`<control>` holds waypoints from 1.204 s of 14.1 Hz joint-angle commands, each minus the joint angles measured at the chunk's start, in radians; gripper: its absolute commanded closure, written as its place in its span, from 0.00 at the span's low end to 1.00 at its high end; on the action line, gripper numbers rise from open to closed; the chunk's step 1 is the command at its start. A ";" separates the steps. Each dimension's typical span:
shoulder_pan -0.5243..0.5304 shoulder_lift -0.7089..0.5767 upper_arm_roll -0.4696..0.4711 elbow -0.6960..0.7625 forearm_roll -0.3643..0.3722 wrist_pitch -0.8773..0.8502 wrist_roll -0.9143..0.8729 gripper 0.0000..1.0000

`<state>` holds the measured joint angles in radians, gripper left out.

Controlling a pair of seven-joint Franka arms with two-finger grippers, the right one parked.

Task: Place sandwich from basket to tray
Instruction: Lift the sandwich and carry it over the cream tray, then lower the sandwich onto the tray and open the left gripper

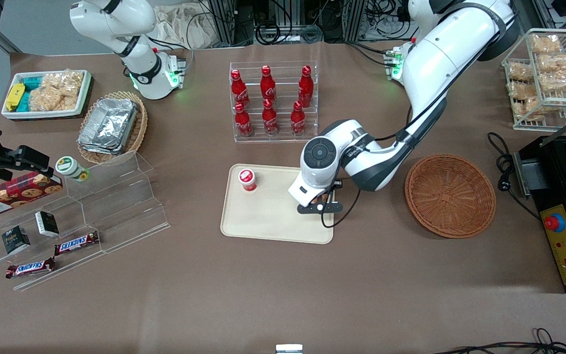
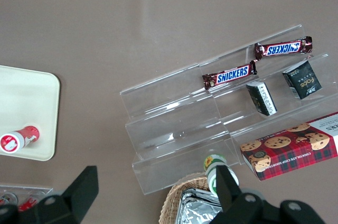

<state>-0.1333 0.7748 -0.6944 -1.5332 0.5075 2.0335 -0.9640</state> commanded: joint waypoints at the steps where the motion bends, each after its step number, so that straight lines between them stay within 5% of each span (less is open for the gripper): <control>1: -0.015 0.029 0.001 0.053 0.023 -0.010 -0.015 0.27; 3: -0.015 0.021 0.001 0.067 0.023 -0.012 -0.015 0.02; 10: 0.064 -0.211 -0.007 0.081 -0.015 -0.180 -0.179 0.00; 17: 0.219 -0.445 0.006 0.077 -0.190 -0.377 0.017 0.00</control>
<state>0.0512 0.3948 -0.6973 -1.4207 0.3716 1.6845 -1.0349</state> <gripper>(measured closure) 0.000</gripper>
